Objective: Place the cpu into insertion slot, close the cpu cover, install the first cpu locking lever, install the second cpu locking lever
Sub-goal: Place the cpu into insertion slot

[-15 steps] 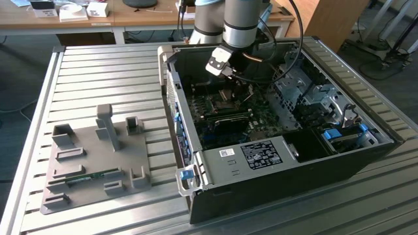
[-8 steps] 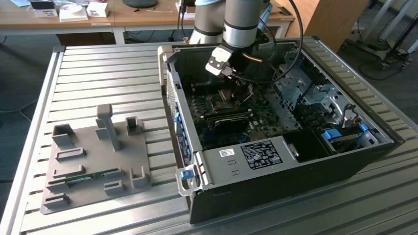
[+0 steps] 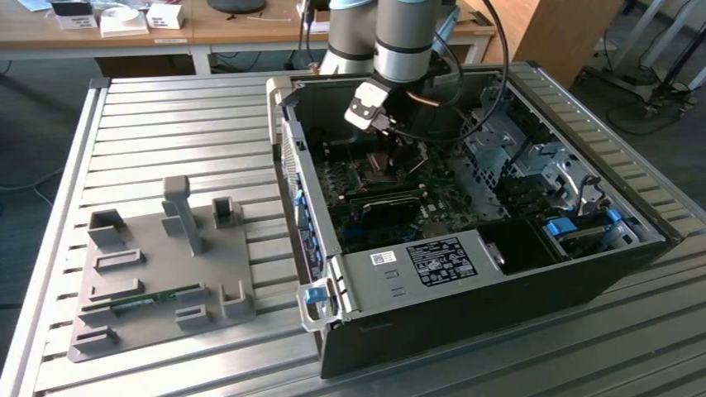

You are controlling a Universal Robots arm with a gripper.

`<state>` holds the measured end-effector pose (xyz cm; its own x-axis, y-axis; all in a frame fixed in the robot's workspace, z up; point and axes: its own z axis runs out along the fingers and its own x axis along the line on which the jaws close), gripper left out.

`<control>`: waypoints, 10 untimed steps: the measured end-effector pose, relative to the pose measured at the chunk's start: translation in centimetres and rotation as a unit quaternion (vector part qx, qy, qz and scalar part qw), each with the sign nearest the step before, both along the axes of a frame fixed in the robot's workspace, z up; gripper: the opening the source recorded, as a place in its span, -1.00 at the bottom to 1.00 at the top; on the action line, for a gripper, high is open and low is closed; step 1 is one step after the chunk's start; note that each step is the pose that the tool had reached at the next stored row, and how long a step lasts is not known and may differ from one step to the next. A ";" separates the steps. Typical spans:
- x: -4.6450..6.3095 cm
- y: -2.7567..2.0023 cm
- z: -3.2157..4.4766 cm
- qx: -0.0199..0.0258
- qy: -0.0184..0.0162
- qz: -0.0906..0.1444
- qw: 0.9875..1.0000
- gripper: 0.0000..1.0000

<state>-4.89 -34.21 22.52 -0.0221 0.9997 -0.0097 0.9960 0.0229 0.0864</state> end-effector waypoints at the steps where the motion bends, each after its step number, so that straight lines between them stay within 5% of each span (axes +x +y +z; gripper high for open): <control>1: 0.0 0.04 -0.11 0.000 0.000 0.000 1.000 0.08; 10: 0.0 0.08 -1.00 0.000 -0.001 0.001 1.000 0.08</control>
